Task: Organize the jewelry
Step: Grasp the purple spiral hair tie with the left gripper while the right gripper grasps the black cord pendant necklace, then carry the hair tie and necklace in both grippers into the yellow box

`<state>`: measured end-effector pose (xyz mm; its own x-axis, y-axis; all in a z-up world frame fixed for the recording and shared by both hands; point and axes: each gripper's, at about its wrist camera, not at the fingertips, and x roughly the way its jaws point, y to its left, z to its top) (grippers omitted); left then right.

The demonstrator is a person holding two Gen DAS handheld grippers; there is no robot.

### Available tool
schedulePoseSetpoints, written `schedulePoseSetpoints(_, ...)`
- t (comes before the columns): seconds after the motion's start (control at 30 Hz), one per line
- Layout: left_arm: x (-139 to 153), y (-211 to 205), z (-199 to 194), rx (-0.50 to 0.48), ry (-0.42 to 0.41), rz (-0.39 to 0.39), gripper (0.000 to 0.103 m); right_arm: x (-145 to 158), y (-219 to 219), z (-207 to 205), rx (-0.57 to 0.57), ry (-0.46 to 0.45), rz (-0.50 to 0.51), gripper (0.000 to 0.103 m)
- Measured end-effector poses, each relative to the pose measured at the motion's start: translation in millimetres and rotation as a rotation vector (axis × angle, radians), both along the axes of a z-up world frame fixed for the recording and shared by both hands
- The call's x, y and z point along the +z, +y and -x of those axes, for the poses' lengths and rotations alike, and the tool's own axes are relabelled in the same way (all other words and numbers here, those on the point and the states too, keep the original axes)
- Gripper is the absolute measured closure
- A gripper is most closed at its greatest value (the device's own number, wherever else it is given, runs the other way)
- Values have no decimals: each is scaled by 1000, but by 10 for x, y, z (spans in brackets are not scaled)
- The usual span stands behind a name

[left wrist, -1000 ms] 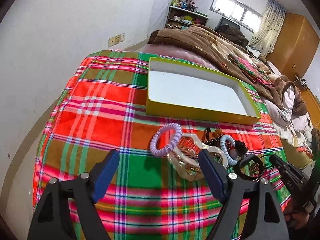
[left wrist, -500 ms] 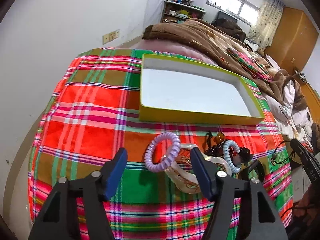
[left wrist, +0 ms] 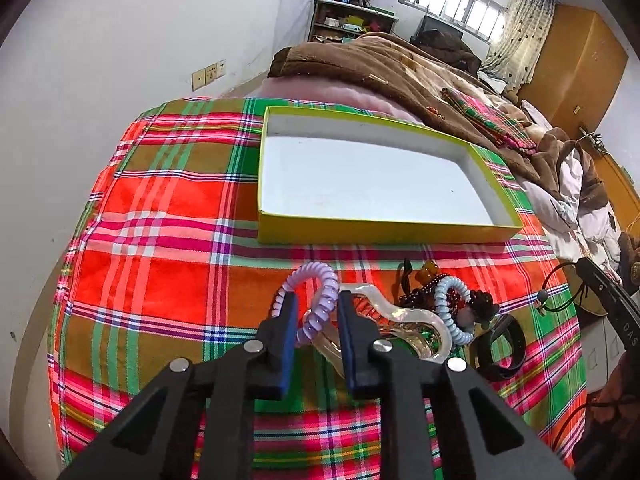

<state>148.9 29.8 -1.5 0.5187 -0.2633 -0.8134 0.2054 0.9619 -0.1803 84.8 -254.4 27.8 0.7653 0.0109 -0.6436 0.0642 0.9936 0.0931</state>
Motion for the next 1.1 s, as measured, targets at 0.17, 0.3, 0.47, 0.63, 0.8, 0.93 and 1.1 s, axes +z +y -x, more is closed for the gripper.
schedulePoseSetpoints(0.17, 49, 22, -1, 16, -15, 1, 93, 27, 10, 0, 3, -6, -5, 97)
schedulePoseSetpoints(0.3, 135, 59, 29, 22, -41, 1, 93, 65, 9, -6, 6, -15, -6, 97)
schedulePoseSetpoints(0.47, 207, 101, 54, 28, -55, -1, 93, 136, 29, -3, 12, -32, -6, 97)
schedulePoseSetpoints(0.63, 299, 153, 76, 38, -73, 7, 93, 207, 48, -5, 18, -51, -5, 97)
schedulePoseSetpoints(0.8, 414, 182, 65, 43, -93, 9, 93, 287, 67, -41, 33, -67, -6, 97)
schedulePoseSetpoints(0.93, 515, 171, 23, 35, -112, 16, 93, 385, 85, -125, 57, -78, -11, 97)
schedulePoseSetpoints(1.1, 617, 103, -105, 17, -123, 27, 93, 519, 151, -288, 104, -97, -22, 97)
